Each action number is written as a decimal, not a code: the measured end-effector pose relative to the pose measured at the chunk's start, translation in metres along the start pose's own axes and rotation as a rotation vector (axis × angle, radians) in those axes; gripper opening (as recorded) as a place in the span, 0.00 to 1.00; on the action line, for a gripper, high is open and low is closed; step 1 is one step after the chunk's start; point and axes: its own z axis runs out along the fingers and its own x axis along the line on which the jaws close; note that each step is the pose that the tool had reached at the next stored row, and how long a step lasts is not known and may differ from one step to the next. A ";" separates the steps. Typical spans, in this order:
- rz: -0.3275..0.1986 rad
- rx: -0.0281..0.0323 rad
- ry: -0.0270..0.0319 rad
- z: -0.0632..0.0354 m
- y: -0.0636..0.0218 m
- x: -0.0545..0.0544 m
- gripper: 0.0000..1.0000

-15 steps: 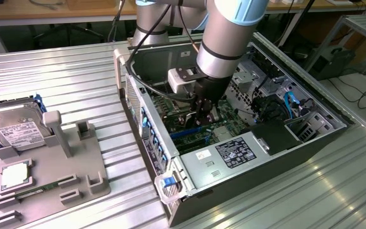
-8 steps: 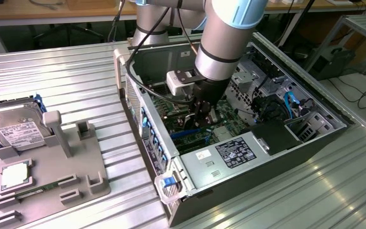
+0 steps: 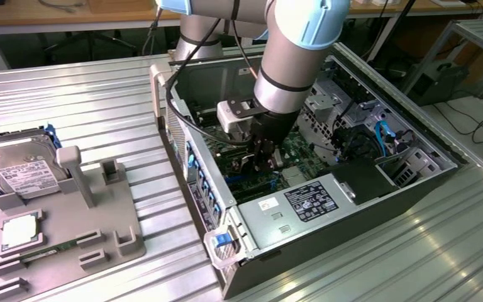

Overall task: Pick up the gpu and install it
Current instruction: 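Insert the gpu into the slot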

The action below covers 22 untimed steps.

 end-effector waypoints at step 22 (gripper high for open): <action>0.000 -0.0002 -0.0049 0.0039 0.0027 0.000 0.28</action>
